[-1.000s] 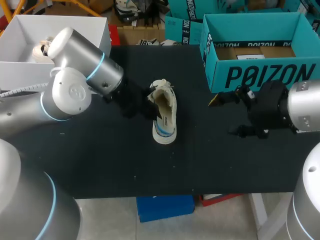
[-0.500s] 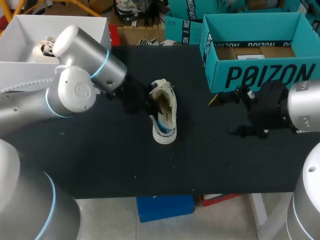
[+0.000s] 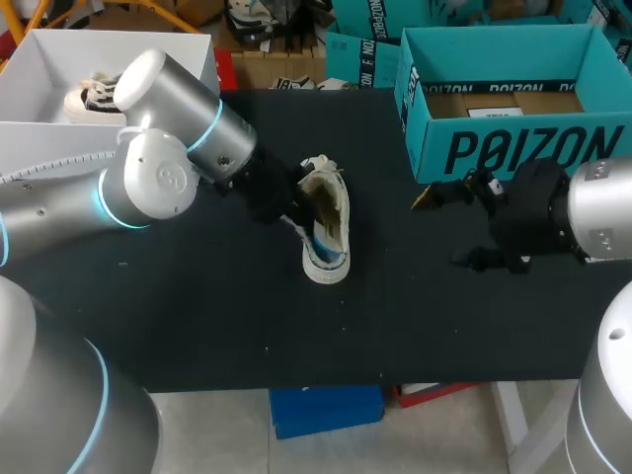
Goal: Take the shoe out of the shoebox, open the shoe tongue, remove and reinsert the insole, then place the shoe into the shoebox
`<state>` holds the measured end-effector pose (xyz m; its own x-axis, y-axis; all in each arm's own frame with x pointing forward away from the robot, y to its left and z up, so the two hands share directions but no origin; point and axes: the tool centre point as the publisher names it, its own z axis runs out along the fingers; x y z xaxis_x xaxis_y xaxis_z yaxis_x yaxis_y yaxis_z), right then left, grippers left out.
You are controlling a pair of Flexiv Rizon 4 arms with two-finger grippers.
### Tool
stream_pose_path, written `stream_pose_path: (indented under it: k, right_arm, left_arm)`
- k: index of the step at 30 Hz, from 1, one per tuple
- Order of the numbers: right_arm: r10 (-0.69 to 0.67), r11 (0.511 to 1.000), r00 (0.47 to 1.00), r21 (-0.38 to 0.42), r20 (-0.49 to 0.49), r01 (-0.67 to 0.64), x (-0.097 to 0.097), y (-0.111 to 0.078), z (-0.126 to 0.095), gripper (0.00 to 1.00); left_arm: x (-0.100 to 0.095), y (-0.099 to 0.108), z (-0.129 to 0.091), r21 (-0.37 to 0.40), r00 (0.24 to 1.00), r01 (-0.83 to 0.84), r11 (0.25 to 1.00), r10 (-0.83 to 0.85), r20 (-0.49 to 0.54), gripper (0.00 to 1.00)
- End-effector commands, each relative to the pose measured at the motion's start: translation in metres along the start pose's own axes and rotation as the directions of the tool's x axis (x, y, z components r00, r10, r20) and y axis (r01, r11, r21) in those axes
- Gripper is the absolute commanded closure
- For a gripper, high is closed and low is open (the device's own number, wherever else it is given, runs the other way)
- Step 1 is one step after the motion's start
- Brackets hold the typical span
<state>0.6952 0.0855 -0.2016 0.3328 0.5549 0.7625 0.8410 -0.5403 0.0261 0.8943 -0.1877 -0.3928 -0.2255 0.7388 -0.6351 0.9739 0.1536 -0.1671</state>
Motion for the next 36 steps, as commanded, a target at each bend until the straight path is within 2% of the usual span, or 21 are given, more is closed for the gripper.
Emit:
stream_pose_path:
  k: [1, 12, 13, 15, 16, 26, 36]
  right_arm:
    - [0.000, 1.000, 1.000, -0.002, 0.001, 0.000, 0.000, 0.000, 0.002, 0.00]
    - [0.000, 1.000, 1.000, -0.002, 0.001, 0.000, 0.000, 0.000, 0.002, 0.00]
    - [0.000, 1.000, 1.000, -0.002, 0.001, 0.000, 0.000, 0.000, 0.002, 0.00]
    - [0.000, 1.000, 1.000, -0.002, 0.001, 0.000, 0.000, 0.000, 0.002, 0.00]
    - [0.000, 1.000, 1.000, -0.002, 0.001, 0.000, 0.000, 0.000, 0.002, 0.00]
    - [0.000, 1.000, 1.000, -0.002, 0.001, 0.000, 0.000, 0.000, 0.002, 0.00]
    - [0.000, 1.000, 1.000, -0.002, 0.001, 0.000, 0.000, 0.000, 0.002, 0.00]
  left_arm:
    - [0.000, 0.006, 0.001, -0.012, 1.000, 0.003, 1.000, -0.003, -0.005, 1.00]
    - [-0.001, 0.004, 0.000, -0.015, 1.000, 0.007, 1.000, -0.007, -0.014, 1.00]
    - [-0.002, 0.004, 0.000, -0.013, 1.000, 0.006, 1.000, -0.006, -0.012, 0.85]
    - [-0.004, 0.001, -0.003, -0.007, 1.000, 0.002, 1.000, -0.002, -0.007, 0.03]
    - [-0.005, -0.001, -0.005, -0.003, 1.000, -0.002, 1.000, 0.002, -0.002, 0.00]
    - [-0.025, -0.022, -0.029, 0.026, 0.998, -0.037, 0.999, 0.036, 0.055, 0.00]
    - [-0.037, -0.039, -0.039, 0.068, 0.996, -0.069, 0.995, 0.065, 0.067, 0.00]
